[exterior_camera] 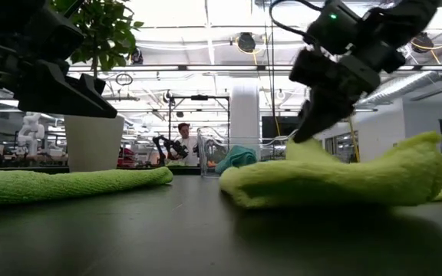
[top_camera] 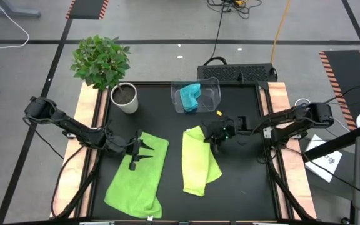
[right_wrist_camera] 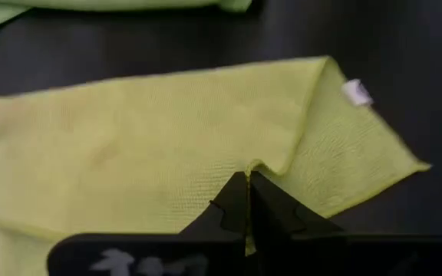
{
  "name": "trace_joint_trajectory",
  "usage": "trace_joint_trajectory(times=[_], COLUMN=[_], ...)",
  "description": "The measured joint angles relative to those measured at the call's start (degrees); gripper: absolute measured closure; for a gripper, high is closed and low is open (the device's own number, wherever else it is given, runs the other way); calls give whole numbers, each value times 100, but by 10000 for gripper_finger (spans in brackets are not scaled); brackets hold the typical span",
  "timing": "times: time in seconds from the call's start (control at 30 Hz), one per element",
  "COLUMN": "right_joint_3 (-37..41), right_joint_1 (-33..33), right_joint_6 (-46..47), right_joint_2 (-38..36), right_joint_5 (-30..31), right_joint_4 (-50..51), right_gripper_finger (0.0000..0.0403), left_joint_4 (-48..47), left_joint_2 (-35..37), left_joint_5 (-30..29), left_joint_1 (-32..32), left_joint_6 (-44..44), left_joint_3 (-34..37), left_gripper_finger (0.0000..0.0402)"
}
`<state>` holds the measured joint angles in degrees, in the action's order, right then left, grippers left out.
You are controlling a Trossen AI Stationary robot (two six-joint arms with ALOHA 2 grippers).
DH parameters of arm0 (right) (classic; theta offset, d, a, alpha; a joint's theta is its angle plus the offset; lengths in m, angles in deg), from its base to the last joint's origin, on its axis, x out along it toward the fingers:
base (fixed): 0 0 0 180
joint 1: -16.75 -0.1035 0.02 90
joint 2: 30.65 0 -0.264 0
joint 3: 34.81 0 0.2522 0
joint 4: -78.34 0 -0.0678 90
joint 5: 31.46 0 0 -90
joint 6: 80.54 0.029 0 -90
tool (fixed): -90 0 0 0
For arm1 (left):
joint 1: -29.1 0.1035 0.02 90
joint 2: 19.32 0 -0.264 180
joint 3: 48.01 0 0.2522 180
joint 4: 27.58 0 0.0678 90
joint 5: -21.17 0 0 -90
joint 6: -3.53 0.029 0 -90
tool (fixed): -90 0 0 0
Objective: Fold microfiber towels
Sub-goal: Fold the light green microfiber cloth
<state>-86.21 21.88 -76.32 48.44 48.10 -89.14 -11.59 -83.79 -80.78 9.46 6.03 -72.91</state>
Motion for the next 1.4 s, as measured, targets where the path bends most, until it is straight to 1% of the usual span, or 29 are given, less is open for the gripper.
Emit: trace_joint_trajectory(times=[0.2,0.33,0.53,0.67,0.87,1.0,1.13,1.23,1.27,1.4], right_joint_3=[-460,-666,-907,-961,-961,-961,-945,-945,-945,-945], right_joint_1=[347,381,499,694,1065,1352,1473,1476,1474,1475], right_joint_6=[-665,-1032,-1531,-1606,-1910,-1841,-1717,-1758,-1717,-1548], right_joint_2=[-2,-2,-2,-2,27,65,83,81,81,81], right_joint_5=[-8,-58,-210,-208,-210,-209,-201,-486,-487,-478], right_joint_4=[318,361,369,364,280,270,279,294,286,329], right_gripper_finger=[402,403,403,403,403,403,402,389,381,331], left_joint_4=[-28,-205,-212,-205,81,78,76,64,42,15], left_joint_2=[0,-2,-2,-2,-2,-2,-2,-2,-2,-2], left_joint_5=[0,0,0,-2,-2,-4,-4,-2,-3,-2], left_joint_1=[0,0,0,0,0,0,0,0,0,0], left_joint_6=[59,24,-5,-43,-75,-107,-181,-250,-267,-308], left_joint_3=[0,0,0,0,0,0,0,0,0,0], left_gripper_finger=[256,256,256,256,256,256,256,256,256,256])
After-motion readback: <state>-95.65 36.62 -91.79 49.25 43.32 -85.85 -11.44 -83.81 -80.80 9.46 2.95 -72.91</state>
